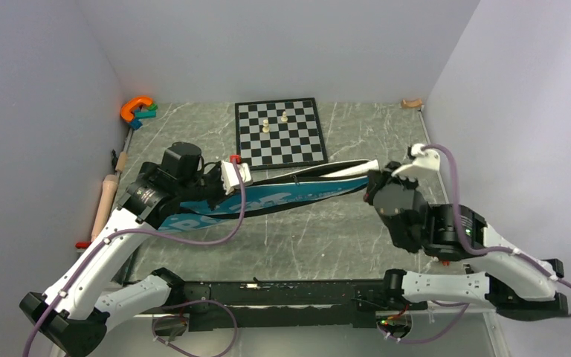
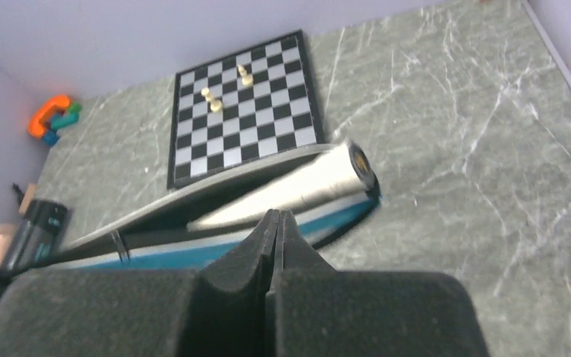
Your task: Pack up the badminton gear
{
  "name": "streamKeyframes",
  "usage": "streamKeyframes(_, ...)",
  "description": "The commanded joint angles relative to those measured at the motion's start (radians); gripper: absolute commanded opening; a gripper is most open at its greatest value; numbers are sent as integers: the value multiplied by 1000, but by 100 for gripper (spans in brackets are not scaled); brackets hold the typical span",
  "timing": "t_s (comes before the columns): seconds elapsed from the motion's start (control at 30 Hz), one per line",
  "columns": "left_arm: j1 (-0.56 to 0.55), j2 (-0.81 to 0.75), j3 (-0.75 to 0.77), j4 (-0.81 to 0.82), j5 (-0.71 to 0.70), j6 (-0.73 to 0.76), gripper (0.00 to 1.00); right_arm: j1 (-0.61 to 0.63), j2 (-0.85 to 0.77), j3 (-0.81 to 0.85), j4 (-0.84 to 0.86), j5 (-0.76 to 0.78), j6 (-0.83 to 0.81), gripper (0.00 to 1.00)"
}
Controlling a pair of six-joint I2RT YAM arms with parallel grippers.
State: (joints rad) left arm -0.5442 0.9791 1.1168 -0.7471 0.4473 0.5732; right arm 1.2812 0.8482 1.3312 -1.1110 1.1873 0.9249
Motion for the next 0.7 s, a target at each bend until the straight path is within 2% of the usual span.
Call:
streamKeyframes(0.0,14,-34,49,113,48,-43,0,-216,68,1,545,-265,-534,0)
streamKeyframes(0.1,19,-35,46,118,50,-52,0,-424,181,140,487,-536,-527,1)
streamKeyframes(0.17,22,-36,41,123,52,-64,0,-500,212,172,445,-613,-493,0)
streamKeyframes(0.47,23,-28,36,130,54,-78,0,-620,52,84,334,-568,-355,0)
streamKeyframes(0.67,23,-30,45,125,62,-87,0,-652,47,21,326,-590,-344,0)
